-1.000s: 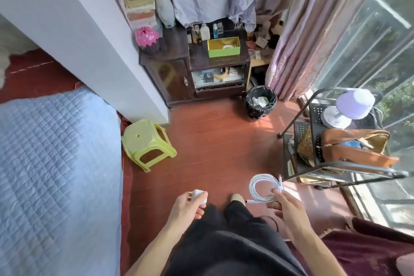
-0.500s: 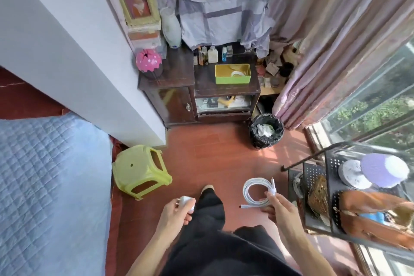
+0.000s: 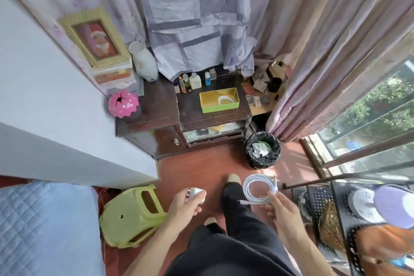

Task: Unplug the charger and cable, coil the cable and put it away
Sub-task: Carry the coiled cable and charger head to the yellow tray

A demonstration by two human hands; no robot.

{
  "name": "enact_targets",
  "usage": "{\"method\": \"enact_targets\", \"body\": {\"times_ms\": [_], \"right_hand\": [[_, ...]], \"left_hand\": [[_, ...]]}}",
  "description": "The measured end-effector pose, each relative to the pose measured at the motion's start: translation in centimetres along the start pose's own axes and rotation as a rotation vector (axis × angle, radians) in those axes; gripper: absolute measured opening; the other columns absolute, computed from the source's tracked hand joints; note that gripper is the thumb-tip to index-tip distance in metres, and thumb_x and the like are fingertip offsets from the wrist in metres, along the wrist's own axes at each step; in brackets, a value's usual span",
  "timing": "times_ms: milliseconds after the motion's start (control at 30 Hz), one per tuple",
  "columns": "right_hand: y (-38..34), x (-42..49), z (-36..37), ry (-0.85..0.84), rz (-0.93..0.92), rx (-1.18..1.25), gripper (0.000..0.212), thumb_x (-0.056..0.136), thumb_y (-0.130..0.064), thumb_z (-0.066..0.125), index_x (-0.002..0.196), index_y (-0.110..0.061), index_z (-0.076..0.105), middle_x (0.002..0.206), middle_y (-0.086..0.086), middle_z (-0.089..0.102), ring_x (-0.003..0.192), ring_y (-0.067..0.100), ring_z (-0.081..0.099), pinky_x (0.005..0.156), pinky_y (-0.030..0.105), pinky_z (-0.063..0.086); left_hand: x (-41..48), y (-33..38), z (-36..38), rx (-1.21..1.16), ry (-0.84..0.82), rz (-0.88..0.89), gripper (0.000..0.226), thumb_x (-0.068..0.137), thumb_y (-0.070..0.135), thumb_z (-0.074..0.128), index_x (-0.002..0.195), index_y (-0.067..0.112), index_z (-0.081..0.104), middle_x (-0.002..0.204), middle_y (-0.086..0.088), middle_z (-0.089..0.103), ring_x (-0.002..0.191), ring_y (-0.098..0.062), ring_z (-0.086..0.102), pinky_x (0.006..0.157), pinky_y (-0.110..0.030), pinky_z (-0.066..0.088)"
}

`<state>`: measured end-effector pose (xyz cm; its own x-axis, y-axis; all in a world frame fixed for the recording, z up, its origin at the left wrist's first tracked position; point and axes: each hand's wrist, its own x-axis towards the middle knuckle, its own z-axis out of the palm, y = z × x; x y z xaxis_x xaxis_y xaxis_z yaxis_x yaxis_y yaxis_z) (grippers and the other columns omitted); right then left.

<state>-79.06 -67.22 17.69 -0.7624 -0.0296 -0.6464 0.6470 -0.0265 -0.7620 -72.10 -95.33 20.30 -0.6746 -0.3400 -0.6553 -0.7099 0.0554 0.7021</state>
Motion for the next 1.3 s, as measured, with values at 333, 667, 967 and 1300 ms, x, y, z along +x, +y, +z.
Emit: {"method": "enact_targets", "body": {"times_ms": [333, 667, 967, 1300], "right_hand": [[-10.3, 13.3, 1.8, 0.000, 0.130, 0.051, 0.021, 0.103, -0.021, 0.067, 0.103, 0.000, 0.071, 0.082, 0.018, 0.073, 0.064, 0.018, 0.071, 0.058, 0.023, 0.056], [-18.2, 20.8, 6.5, 0.026, 0.144, -0.012, 0.016, 0.105, -0.023, 0.064, 0.093, -0.014, 0.070, 0.081, 0.008, 0.067, 0.068, 0.016, 0.066, 0.065, 0.028, 0.043], [-20.7, 25.4, 12.7, 0.093, 0.168, -0.143, 0.029, 0.104, -0.030, 0.066, 0.096, -0.004, 0.075, 0.087, 0.008, 0.075, 0.076, 0.013, 0.068, 0.071, 0.028, 0.045], [-23.4, 35.2, 18.0, 0.219, 0.205, -0.231, 0.022, 0.104, -0.025, 0.067, 0.117, -0.009, 0.062, 0.086, 0.001, 0.074, 0.057, -0.010, 0.069, 0.052, 0.006, 0.052]], "left_hand": [[10.1, 10.0, 2.1, 0.162, 0.047, -0.038, 0.044, 0.090, 0.053, 0.065, 0.118, 0.020, 0.063, 0.100, 0.006, 0.073, 0.080, -0.008, 0.073, 0.075, -0.024, 0.060], [17.8, 14.9, -0.6, 0.083, 0.108, -0.138, 0.031, 0.092, 0.047, 0.068, 0.111, 0.023, 0.063, 0.093, 0.006, 0.075, 0.072, -0.007, 0.073, 0.057, -0.012, 0.050], [27.7, 19.4, -3.9, 0.076, 0.073, -0.162, 0.020, 0.085, 0.056, 0.069, 0.090, 0.041, 0.057, 0.084, 0.012, 0.074, 0.069, 0.006, 0.070, 0.056, -0.012, 0.050], [34.9, 25.6, -3.7, 0.040, 0.083, -0.129, 0.018, 0.088, 0.044, 0.072, 0.101, 0.032, 0.066, 0.093, 0.010, 0.075, 0.079, -0.005, 0.074, 0.074, -0.026, 0.060]]}}
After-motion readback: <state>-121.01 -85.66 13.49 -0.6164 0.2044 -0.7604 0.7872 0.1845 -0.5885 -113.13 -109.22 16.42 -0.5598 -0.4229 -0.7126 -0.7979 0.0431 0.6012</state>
